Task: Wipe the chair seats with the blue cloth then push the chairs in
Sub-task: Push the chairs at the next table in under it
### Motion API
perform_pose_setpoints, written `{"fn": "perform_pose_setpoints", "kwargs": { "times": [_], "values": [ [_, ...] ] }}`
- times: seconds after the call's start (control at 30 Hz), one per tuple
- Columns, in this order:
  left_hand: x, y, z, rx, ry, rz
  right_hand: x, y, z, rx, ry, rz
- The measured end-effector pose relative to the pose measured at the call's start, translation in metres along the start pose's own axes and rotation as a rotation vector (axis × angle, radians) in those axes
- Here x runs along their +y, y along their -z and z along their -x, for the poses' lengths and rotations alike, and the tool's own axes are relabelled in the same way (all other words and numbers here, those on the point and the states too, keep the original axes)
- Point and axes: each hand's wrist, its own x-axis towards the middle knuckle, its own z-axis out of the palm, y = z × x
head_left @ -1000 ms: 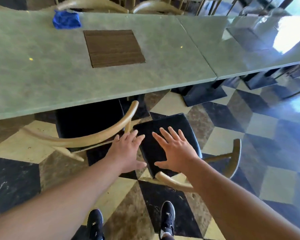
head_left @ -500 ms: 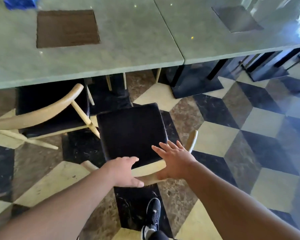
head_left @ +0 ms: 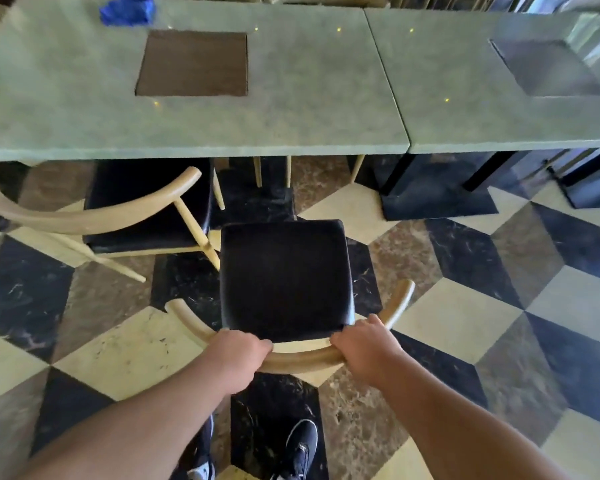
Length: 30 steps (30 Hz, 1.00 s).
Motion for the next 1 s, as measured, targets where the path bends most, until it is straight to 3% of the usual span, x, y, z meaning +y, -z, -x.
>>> {"fn": "perform_pose_setpoints", "kwargs": {
  "times": [0.47, 1.0],
  "values": [
    [-0.070, 0.122, -0.083, 0.124, -0.087, 0.018, 0.076, 0.092, -0.062, 0.130, -0.098, -0.089],
    [-0.116, 0.176, -0.218, 0.124, -0.082, -0.021, 0.174, 0.137, -0.172, 0.164, -0.055, -0.105]
  ]
}}
